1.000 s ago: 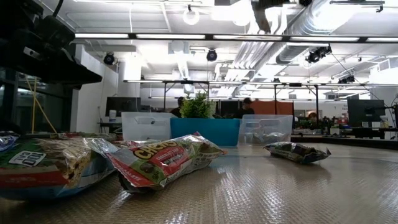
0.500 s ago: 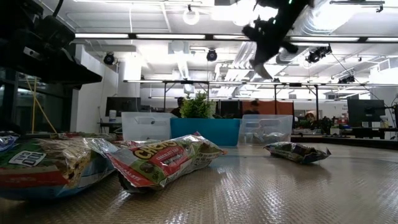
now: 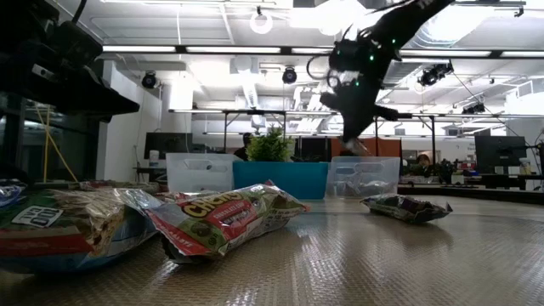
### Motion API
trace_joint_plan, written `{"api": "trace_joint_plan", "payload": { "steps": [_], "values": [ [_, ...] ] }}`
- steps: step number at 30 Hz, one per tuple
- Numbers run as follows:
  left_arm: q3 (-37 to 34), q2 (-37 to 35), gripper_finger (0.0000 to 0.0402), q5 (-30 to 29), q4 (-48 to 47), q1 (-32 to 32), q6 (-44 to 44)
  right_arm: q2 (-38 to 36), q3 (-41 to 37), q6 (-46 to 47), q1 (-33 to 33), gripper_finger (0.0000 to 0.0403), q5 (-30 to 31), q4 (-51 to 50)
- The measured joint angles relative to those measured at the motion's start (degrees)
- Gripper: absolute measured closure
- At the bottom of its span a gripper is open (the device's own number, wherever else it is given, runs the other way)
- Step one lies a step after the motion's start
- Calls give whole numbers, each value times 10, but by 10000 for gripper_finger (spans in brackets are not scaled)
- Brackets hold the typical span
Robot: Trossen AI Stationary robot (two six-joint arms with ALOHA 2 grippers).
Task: Pick and place Granola Bars by type
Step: Put the yellow granola bar into the right transparent bin
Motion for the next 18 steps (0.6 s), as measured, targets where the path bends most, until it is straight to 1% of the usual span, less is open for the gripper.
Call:
{"api": "trace_joint_plan", "payload": {
  "steps": [6,18],
  "values": [
    [0,0,400,0,0,0,0,29,0,4,-4,375,4,-23],
    [0,0,400,0,0,0,0,29,0,3,-7,373,7,-37]
  ]
}}
